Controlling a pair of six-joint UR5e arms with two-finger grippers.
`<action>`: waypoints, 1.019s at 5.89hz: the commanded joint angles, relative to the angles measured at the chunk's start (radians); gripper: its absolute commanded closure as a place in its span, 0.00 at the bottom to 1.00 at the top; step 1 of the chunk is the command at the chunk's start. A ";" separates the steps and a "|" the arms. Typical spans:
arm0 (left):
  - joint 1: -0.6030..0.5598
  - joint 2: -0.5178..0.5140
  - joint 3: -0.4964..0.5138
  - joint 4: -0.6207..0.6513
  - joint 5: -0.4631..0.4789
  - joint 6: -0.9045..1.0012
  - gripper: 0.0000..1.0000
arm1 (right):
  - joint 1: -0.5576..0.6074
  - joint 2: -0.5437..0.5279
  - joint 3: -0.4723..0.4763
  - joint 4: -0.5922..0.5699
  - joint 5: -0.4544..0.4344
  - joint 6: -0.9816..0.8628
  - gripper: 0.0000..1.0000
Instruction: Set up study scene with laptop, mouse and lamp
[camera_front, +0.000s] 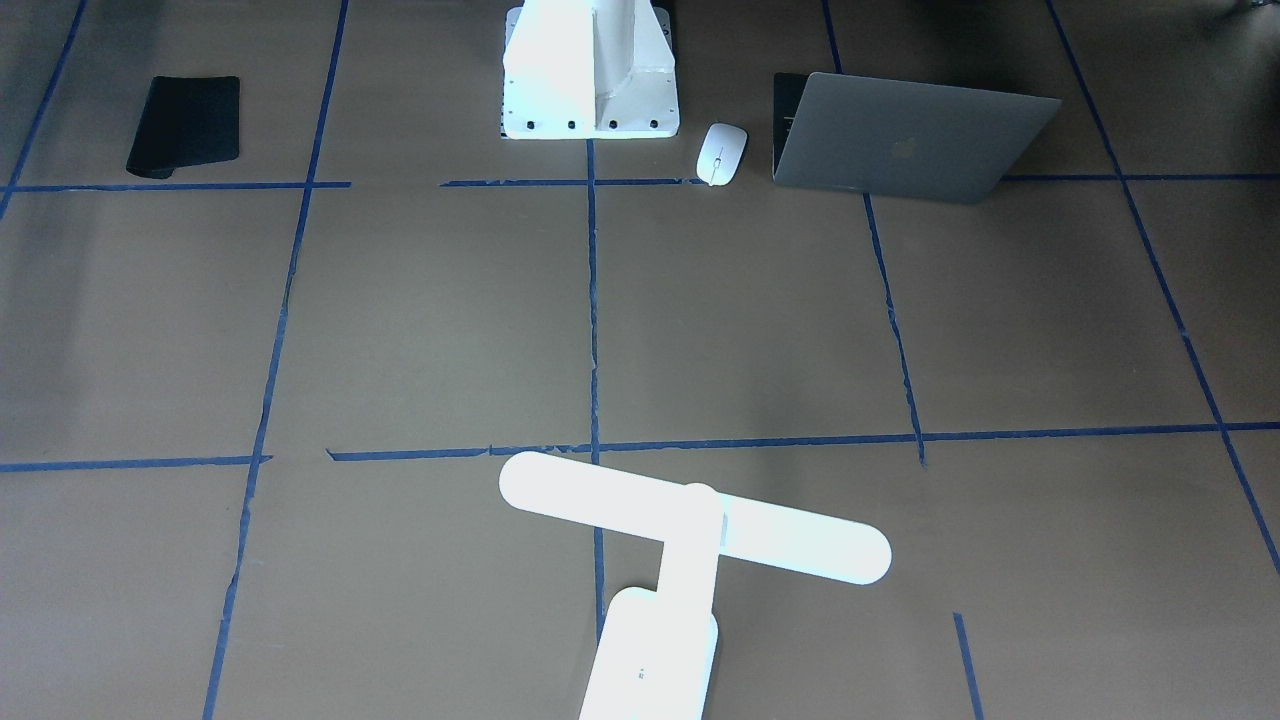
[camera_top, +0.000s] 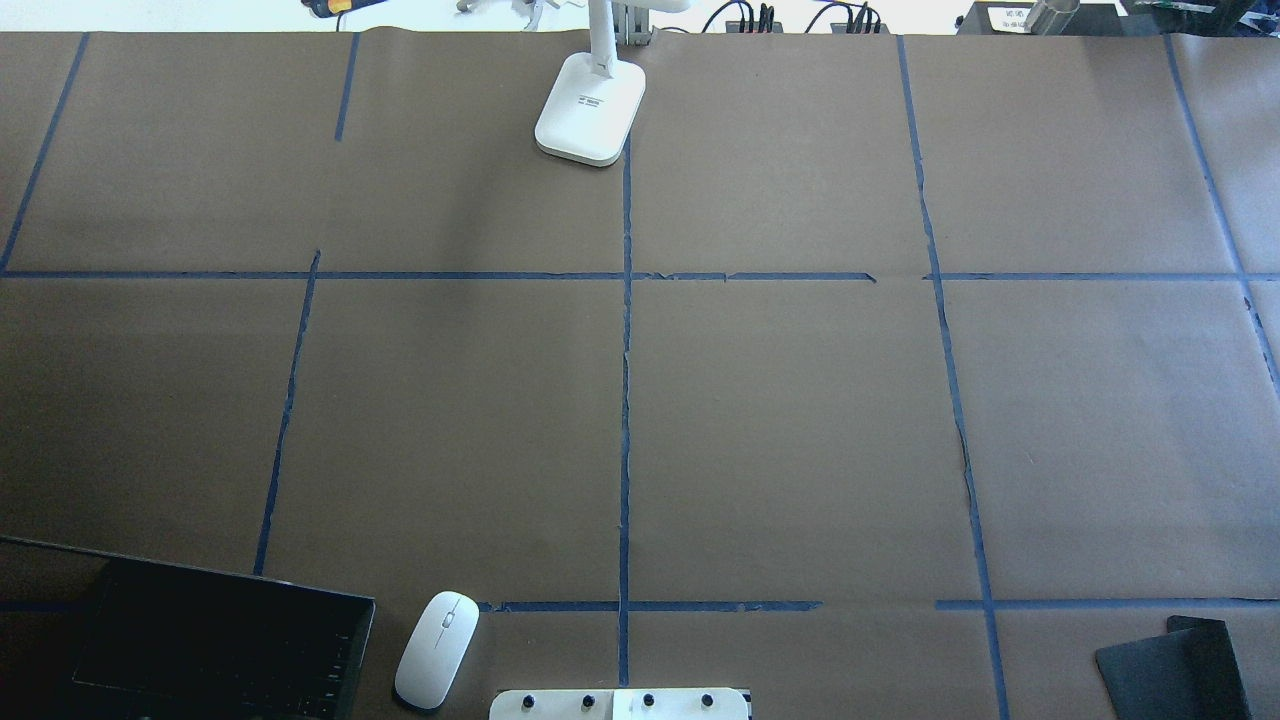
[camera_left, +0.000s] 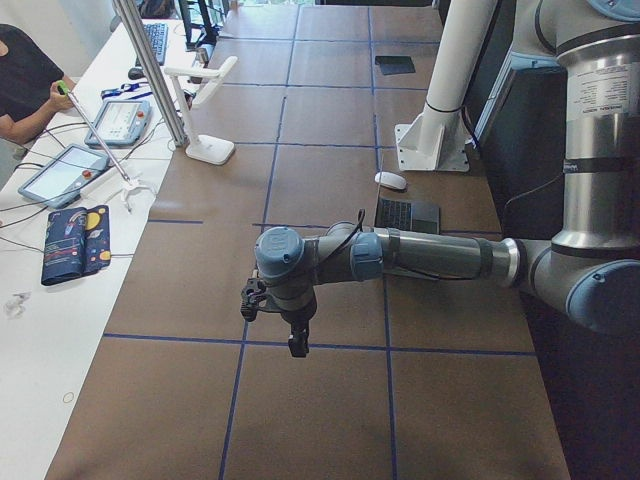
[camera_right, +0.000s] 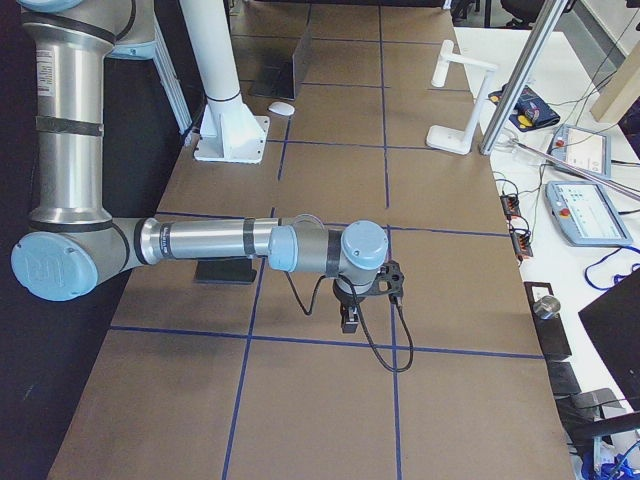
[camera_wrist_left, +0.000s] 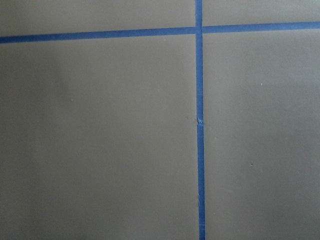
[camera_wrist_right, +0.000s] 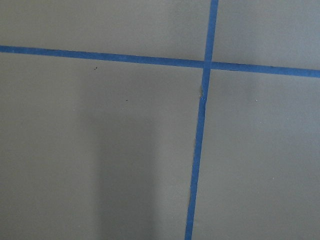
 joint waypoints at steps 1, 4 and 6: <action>-0.009 0.002 -0.009 -0.005 0.010 0.008 0.00 | -0.001 -0.005 0.001 -0.002 0.005 0.004 0.00; 0.001 -0.004 -0.009 -0.010 0.002 -0.003 0.00 | 0.001 -0.043 0.018 0.000 0.002 0.006 0.00; 0.004 0.010 -0.017 -0.014 -0.004 0.008 0.00 | 0.001 -0.051 0.024 0.000 0.002 0.006 0.00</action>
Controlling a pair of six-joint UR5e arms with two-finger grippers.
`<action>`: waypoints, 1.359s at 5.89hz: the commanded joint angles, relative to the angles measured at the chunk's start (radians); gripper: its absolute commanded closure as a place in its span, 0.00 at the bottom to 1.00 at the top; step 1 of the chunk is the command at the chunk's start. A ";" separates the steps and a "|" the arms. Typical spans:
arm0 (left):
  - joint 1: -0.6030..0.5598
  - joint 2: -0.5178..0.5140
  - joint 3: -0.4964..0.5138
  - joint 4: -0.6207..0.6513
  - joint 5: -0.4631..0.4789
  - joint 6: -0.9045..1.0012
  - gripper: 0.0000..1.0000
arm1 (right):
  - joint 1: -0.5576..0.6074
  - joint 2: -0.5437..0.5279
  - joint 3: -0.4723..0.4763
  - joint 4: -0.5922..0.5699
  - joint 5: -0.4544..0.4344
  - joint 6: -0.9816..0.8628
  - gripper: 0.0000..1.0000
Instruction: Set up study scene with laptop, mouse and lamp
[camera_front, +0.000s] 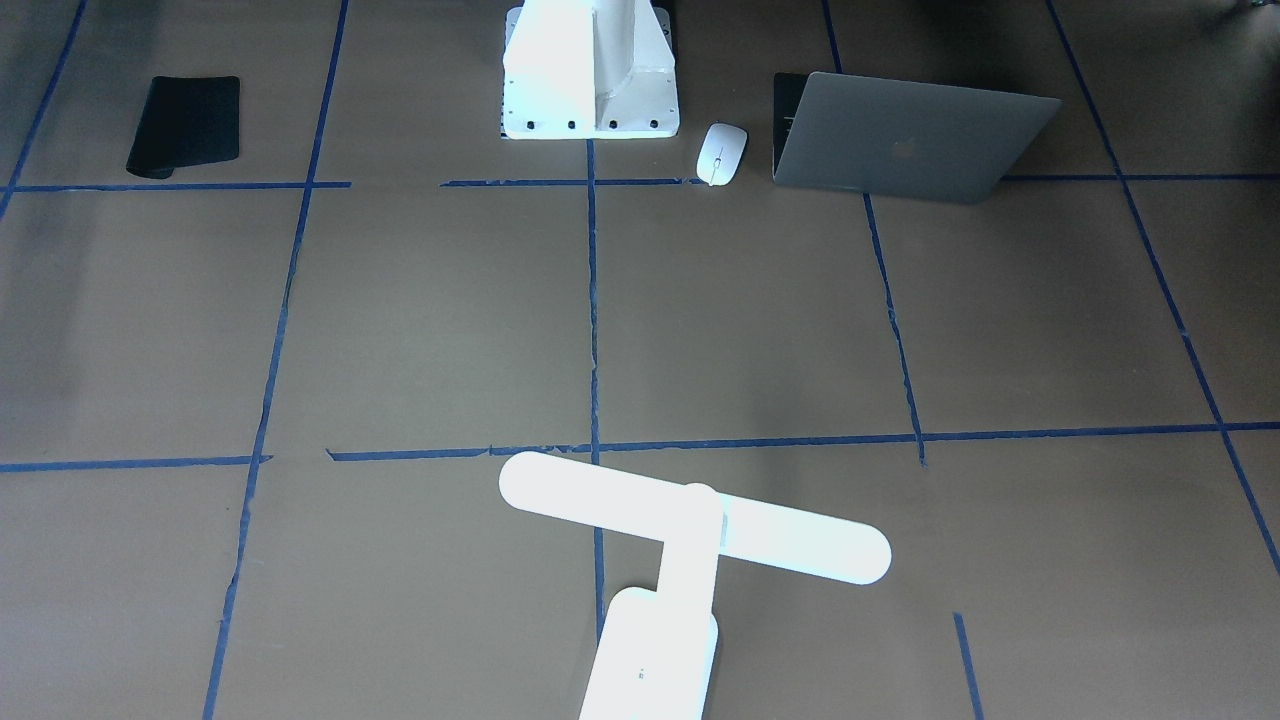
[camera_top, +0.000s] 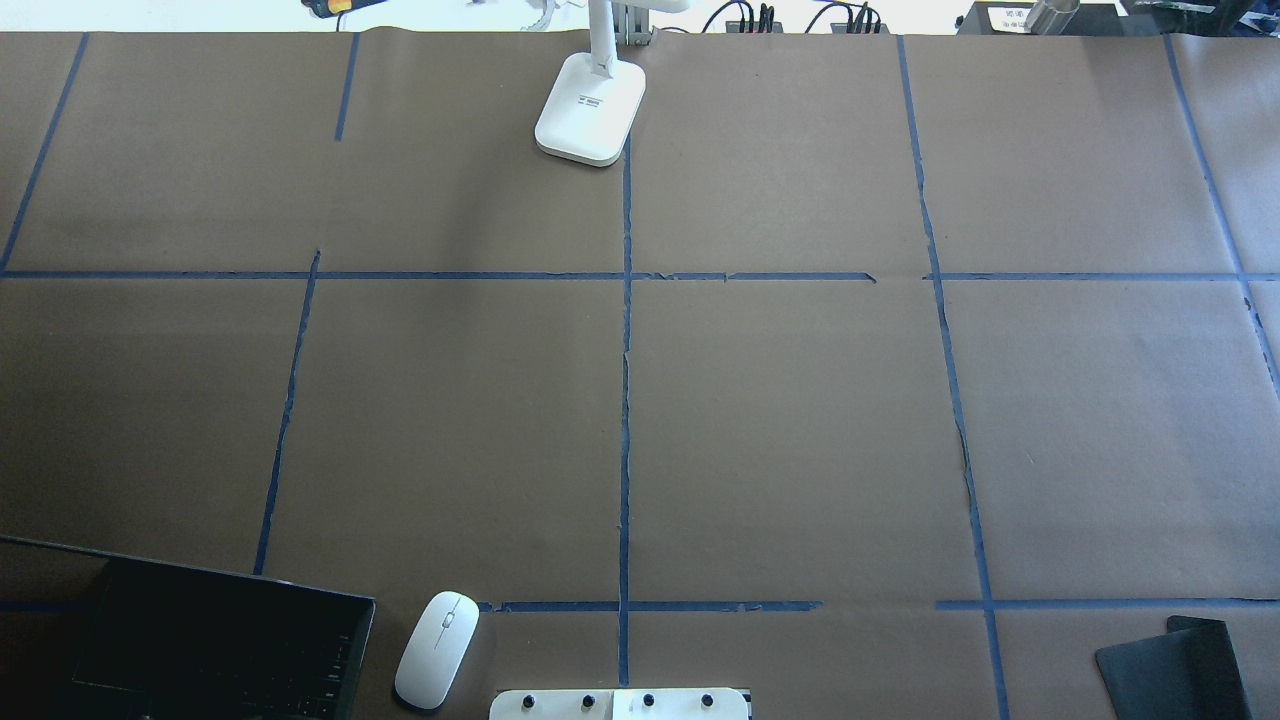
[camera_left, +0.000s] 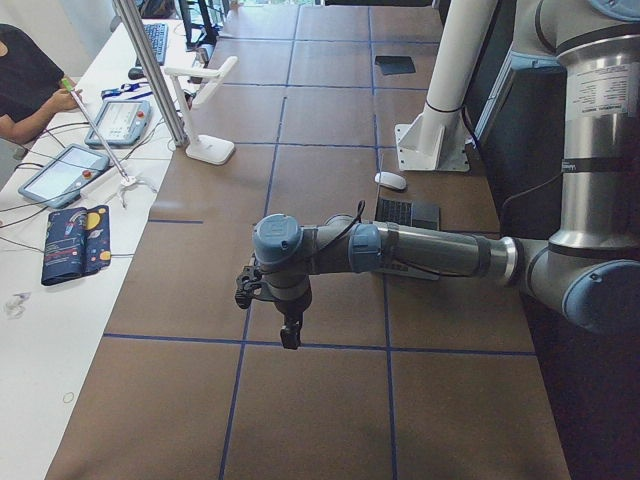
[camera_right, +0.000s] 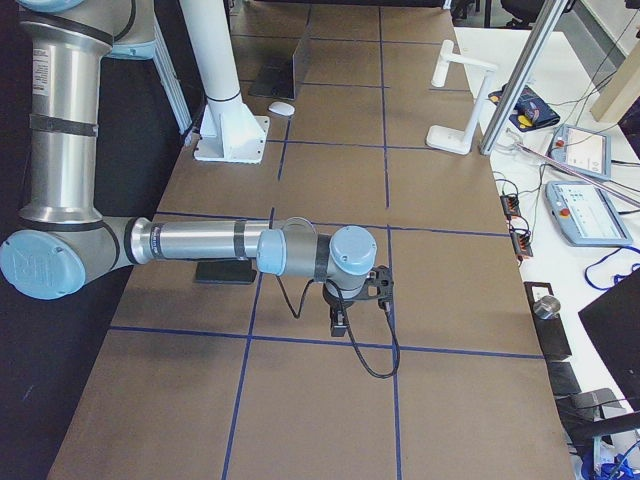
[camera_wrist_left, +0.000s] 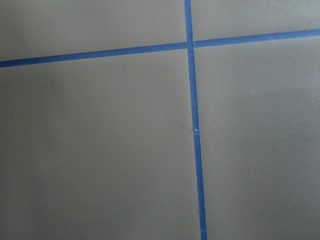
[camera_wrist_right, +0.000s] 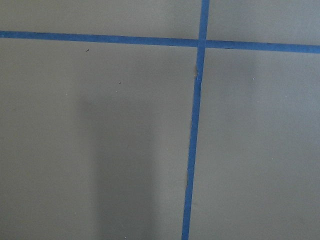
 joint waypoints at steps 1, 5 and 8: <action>0.001 0.009 -0.002 -0.016 -0.050 0.003 0.00 | 0.000 -0.005 -0.003 0.000 -0.002 0.000 0.00; 0.183 0.020 -0.104 -0.075 -0.134 -0.182 0.00 | 0.000 -0.037 0.031 0.000 0.003 0.000 0.00; 0.335 0.064 -0.396 -0.072 -0.133 -0.585 0.00 | 0.000 -0.046 0.045 0.000 0.006 0.002 0.00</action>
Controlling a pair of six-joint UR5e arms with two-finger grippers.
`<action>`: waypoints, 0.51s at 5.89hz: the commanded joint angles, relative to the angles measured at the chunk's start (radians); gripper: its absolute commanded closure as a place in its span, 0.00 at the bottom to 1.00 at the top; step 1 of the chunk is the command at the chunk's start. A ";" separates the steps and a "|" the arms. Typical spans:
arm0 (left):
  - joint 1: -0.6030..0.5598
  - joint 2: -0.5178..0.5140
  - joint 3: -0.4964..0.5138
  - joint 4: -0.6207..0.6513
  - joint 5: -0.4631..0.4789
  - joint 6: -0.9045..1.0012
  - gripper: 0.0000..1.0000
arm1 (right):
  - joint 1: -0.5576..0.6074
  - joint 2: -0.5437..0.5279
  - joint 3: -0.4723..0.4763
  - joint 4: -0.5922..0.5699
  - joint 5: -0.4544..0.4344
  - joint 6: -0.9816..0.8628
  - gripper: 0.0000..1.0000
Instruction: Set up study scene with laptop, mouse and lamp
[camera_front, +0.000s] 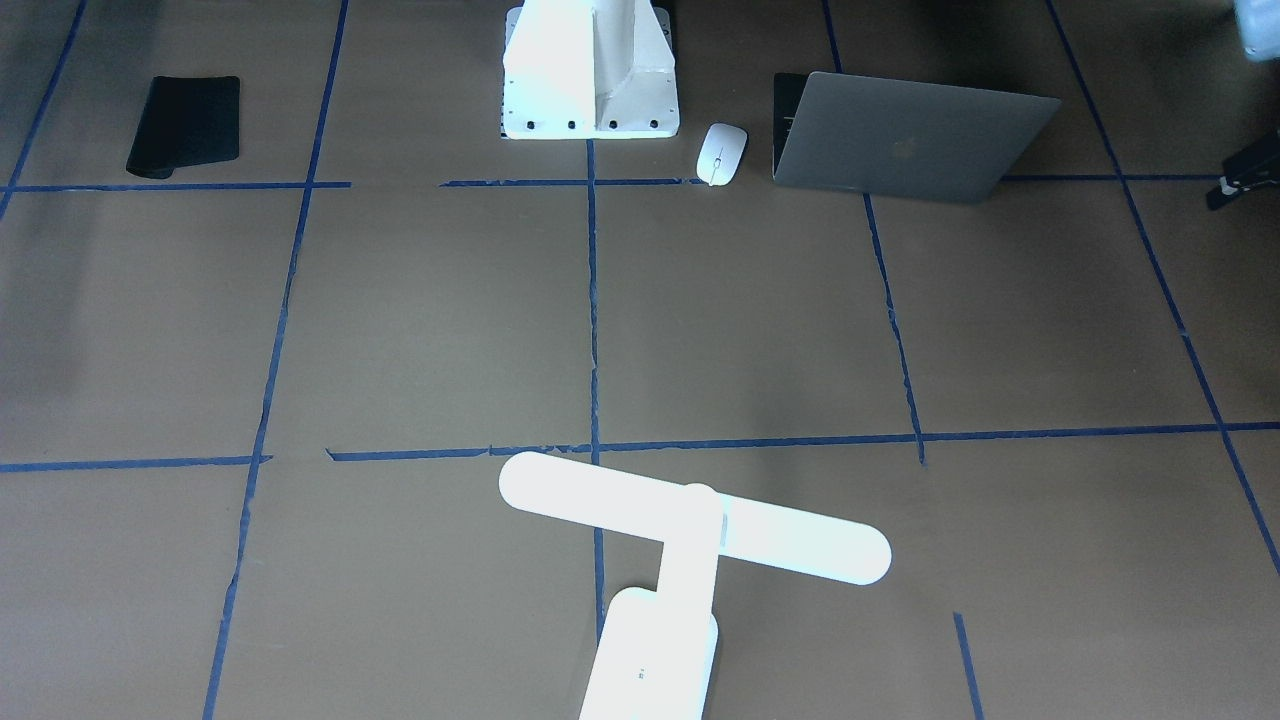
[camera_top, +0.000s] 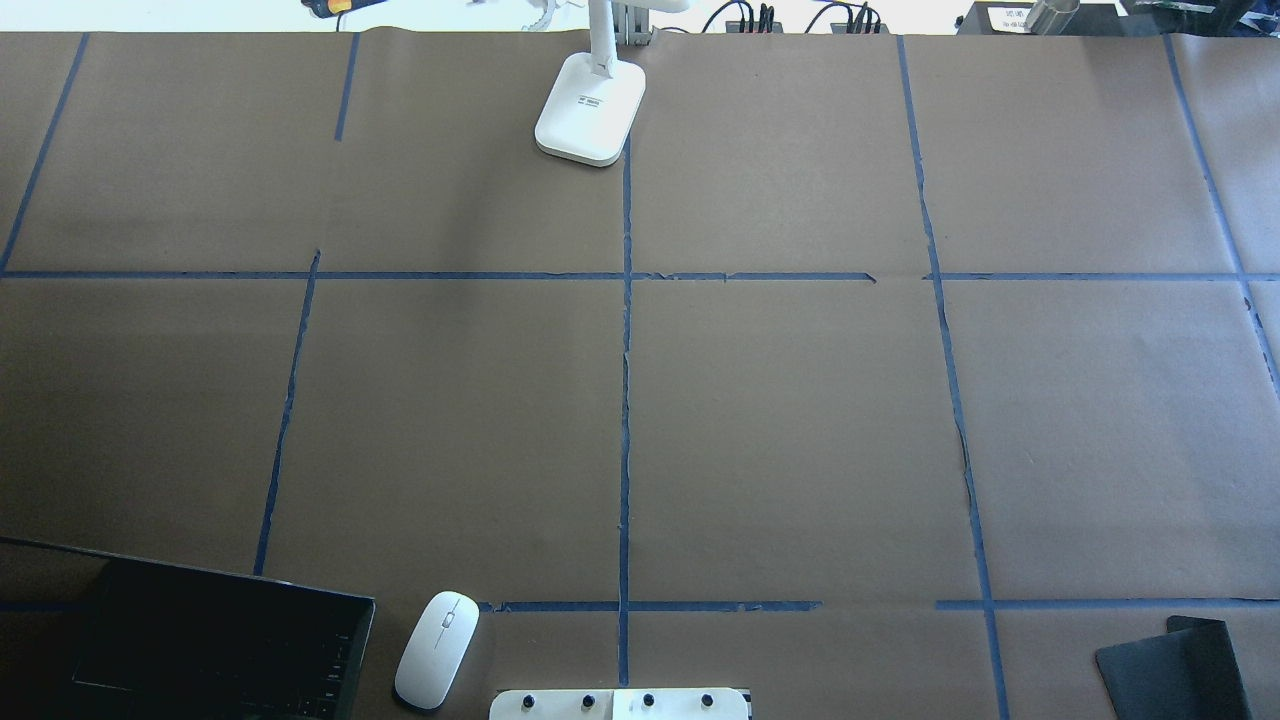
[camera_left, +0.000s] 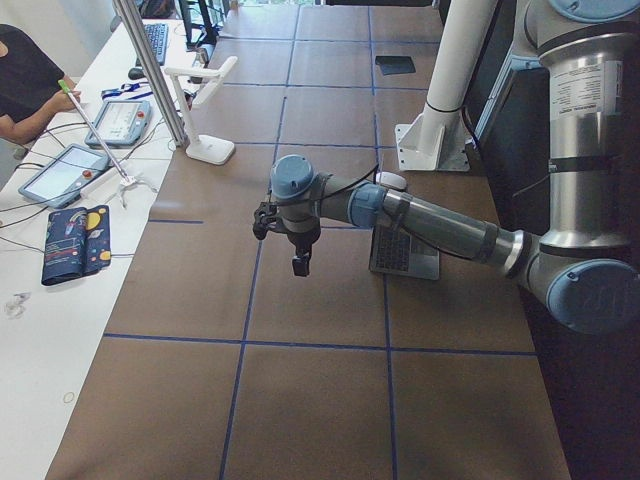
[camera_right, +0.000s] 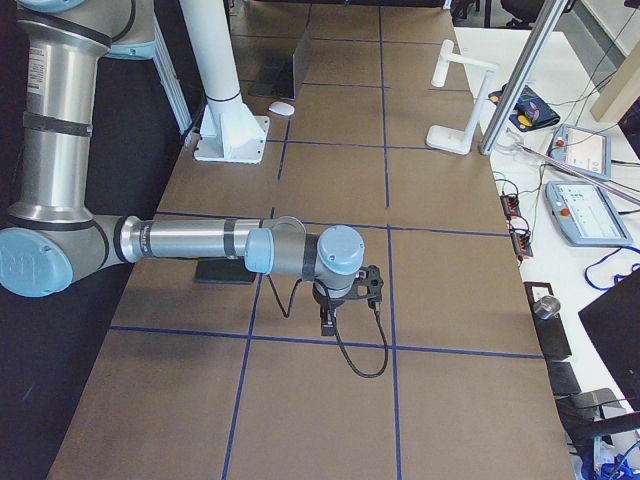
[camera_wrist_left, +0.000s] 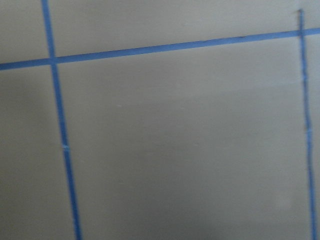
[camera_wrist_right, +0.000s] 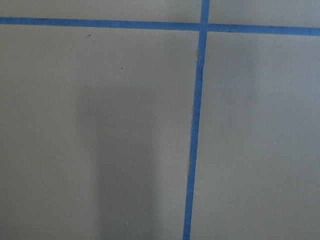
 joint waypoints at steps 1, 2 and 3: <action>0.142 0.034 -0.174 0.000 0.004 -0.424 0.00 | 0.000 0.000 0.004 0.000 0.003 0.000 0.00; 0.228 0.031 -0.234 -0.005 0.013 -0.663 0.00 | 0.000 0.000 0.004 0.000 0.003 0.000 0.00; 0.259 0.037 -0.286 -0.018 0.012 -0.851 0.00 | 0.000 0.000 0.004 0.000 0.004 0.000 0.00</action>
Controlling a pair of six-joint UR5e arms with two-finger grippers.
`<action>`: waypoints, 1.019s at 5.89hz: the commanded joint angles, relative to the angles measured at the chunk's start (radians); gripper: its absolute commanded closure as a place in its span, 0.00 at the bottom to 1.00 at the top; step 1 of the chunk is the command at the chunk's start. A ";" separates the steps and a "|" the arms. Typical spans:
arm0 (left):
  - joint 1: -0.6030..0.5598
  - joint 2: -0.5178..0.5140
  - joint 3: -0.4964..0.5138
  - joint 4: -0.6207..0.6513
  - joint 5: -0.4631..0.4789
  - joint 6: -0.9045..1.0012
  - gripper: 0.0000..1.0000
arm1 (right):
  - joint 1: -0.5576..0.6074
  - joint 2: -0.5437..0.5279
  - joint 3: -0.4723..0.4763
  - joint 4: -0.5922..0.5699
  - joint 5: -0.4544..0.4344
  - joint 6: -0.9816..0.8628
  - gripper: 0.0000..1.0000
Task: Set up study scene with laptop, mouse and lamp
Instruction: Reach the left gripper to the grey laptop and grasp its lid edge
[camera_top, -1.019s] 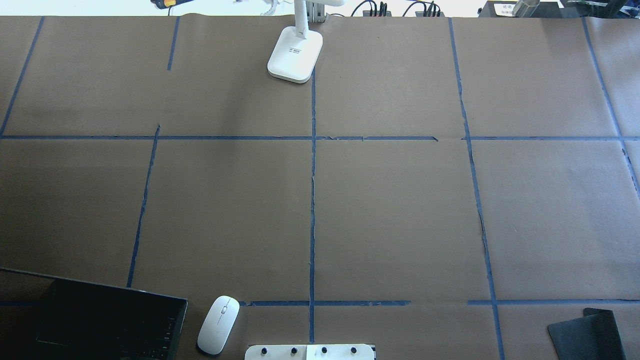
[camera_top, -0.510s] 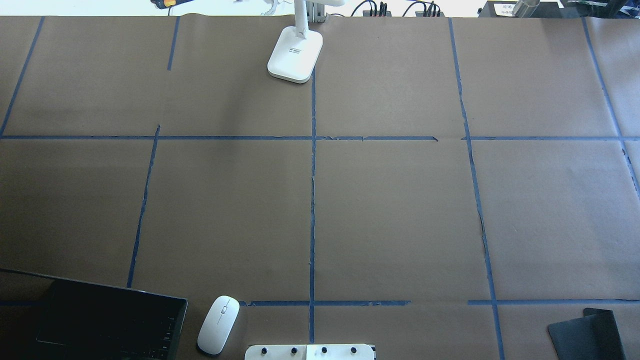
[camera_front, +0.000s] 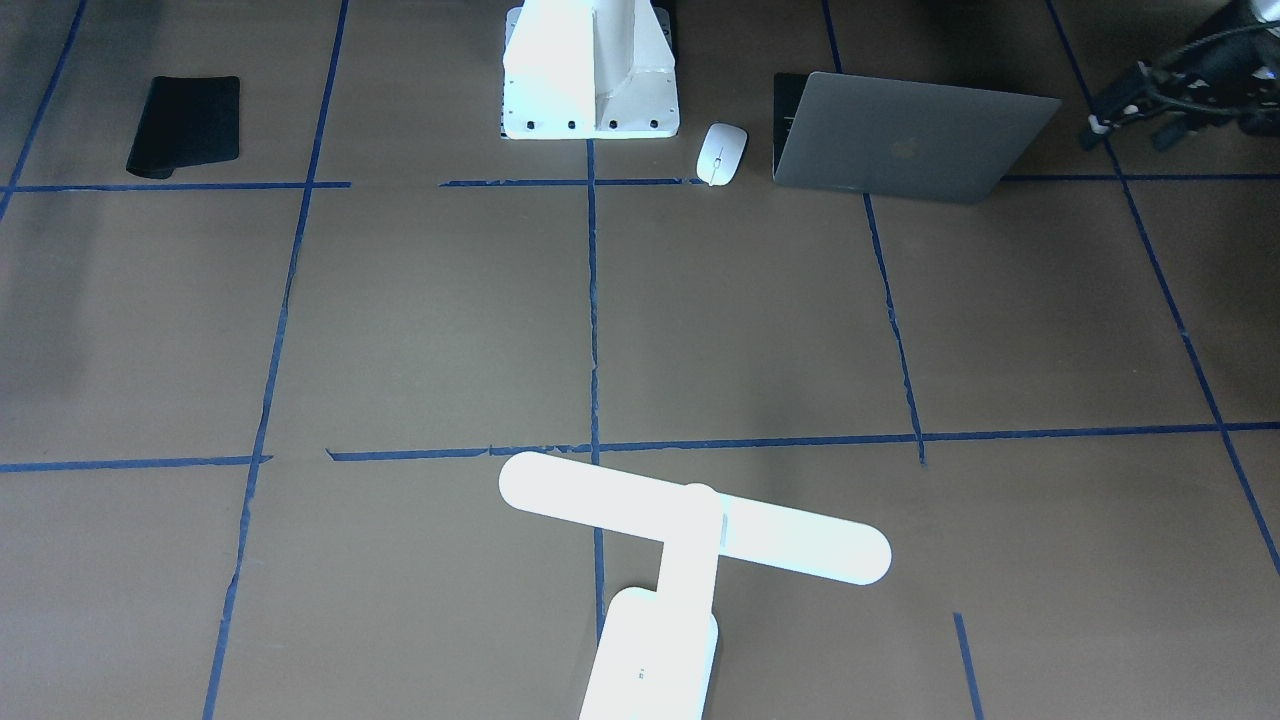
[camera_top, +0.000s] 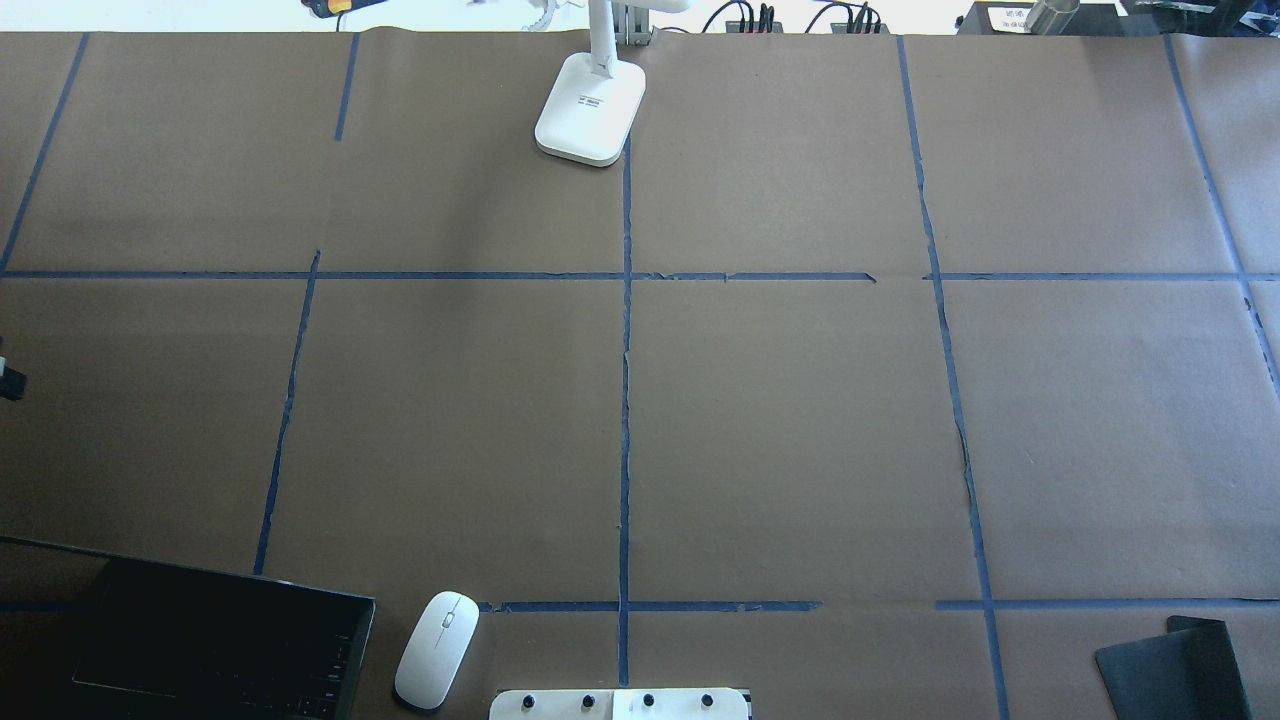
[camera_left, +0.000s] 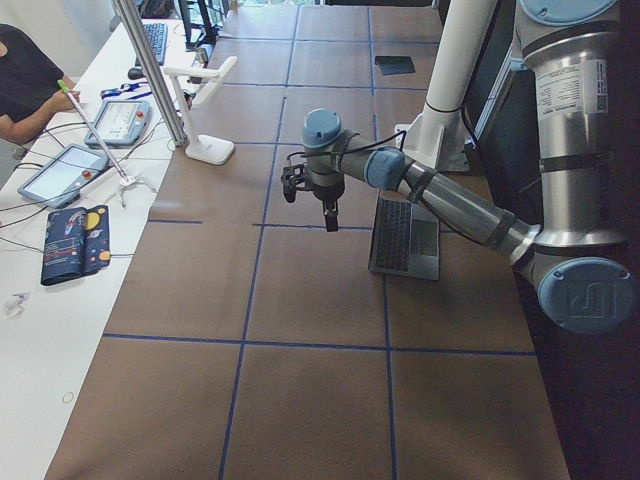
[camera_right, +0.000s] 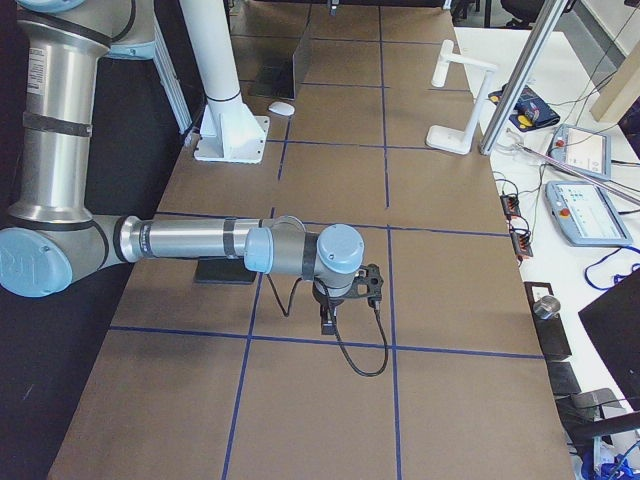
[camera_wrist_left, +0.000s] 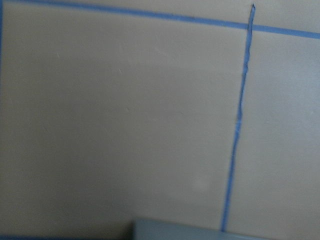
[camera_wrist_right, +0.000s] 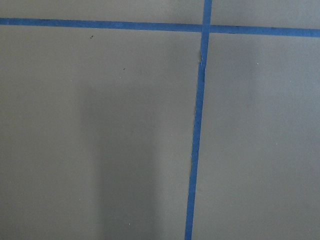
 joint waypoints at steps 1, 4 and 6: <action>0.131 0.006 -0.098 -0.015 0.048 -0.385 0.00 | 0.000 -0.001 0.000 0.000 0.001 0.000 0.00; 0.456 0.006 -0.147 -0.151 0.376 -1.003 0.00 | 0.000 -0.002 0.005 0.000 0.003 0.000 0.00; 0.601 0.008 -0.187 -0.141 0.536 -1.238 0.01 | 0.000 -0.002 0.025 0.000 0.001 0.000 0.00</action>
